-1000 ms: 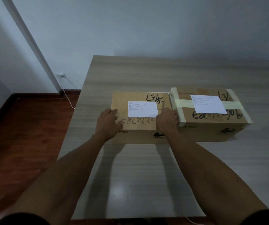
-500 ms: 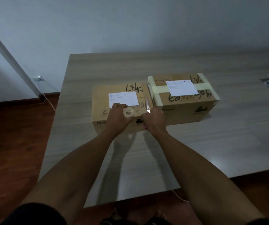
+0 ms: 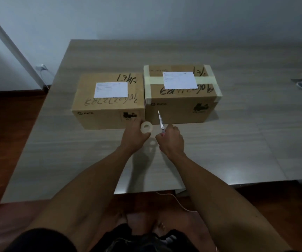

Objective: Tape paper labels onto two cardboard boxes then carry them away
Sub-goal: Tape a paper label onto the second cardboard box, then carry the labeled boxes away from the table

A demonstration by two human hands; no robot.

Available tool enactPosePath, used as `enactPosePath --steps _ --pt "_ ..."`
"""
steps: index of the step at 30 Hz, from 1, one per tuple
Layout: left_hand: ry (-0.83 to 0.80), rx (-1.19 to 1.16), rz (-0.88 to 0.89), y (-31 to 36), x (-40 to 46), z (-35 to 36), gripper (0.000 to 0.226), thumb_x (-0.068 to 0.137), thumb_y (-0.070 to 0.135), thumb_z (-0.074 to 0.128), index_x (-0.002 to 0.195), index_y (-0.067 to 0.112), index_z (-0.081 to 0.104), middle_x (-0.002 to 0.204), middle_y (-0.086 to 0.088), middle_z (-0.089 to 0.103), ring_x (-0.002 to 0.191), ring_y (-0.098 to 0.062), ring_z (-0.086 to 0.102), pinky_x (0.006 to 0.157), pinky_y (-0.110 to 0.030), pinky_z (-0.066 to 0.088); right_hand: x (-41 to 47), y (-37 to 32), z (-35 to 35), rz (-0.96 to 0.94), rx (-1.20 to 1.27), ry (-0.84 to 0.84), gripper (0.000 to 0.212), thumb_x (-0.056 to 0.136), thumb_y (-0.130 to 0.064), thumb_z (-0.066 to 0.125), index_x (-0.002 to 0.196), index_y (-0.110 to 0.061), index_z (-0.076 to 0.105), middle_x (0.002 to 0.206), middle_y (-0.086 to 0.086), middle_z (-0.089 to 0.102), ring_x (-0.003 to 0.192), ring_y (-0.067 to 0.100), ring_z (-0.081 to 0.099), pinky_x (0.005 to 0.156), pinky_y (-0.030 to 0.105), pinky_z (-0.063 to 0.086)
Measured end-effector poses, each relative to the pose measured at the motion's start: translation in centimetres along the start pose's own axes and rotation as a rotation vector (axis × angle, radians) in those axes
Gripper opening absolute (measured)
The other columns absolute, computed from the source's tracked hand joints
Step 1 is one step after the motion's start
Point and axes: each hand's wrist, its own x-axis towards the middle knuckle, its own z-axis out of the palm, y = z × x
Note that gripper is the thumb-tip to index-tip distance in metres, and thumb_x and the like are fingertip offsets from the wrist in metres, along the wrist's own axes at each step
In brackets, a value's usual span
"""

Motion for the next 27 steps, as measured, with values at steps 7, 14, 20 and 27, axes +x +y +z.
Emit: enactPosePath --steps 7,14,20,27 --pt "-0.123 0.007 -0.064 1.3 -1.2 7.3 0.057 0.08 0.02 0.082 0.132 0.011 0.061 0.126 -0.009 0.06 0.111 -0.024 0.059 0.093 -0.03 0.045 0.4 8.0 -0.4 0.079 -0.027 -0.064 0.031 0.091 -0.025 0.062 0.113 -0.003 0.059 0.11 0.017 0.061 0.096 0.037 0.064 0.076 0.038 0.047" --pt "-0.26 0.028 -0.126 0.0 -2.0 13.0 0.058 0.081 0.021 0.081 0.135 0.012 0.06 0.128 -0.012 0.057 0.111 -0.028 0.06 0.093 -0.033 0.049 0.8 12.9 0.9 0.171 -0.037 -0.128 0.029 0.087 -0.02 0.062 0.11 -0.003 0.058 0.107 0.018 0.062 0.094 0.039 0.063 0.075 0.038 0.049" --pt "-0.286 0.022 -0.16 -0.6 -2.3 16.1 0.056 0.08 0.019 0.08 0.134 0.015 0.062 0.126 -0.011 0.058 0.116 -0.028 0.056 0.093 -0.032 0.045 1.4 14.8 2.1 0.188 -0.058 -0.158 0.029 0.089 -0.023 0.063 0.11 -0.004 0.057 0.107 0.017 0.063 0.093 0.036 0.063 0.074 0.037 0.05" --pt "-0.27 -0.027 -0.167 0.2 -2.4 16.4 0.063 0.076 0.024 0.078 0.135 0.022 0.057 0.126 -0.006 0.055 0.112 -0.027 0.057 0.092 -0.04 0.052 1.6 15.0 1.9 0.185 -0.039 -0.126 0.032 0.09 -0.031 0.061 0.108 -0.005 0.059 0.102 0.013 0.06 0.088 0.031 0.06 0.072 0.036 0.047"
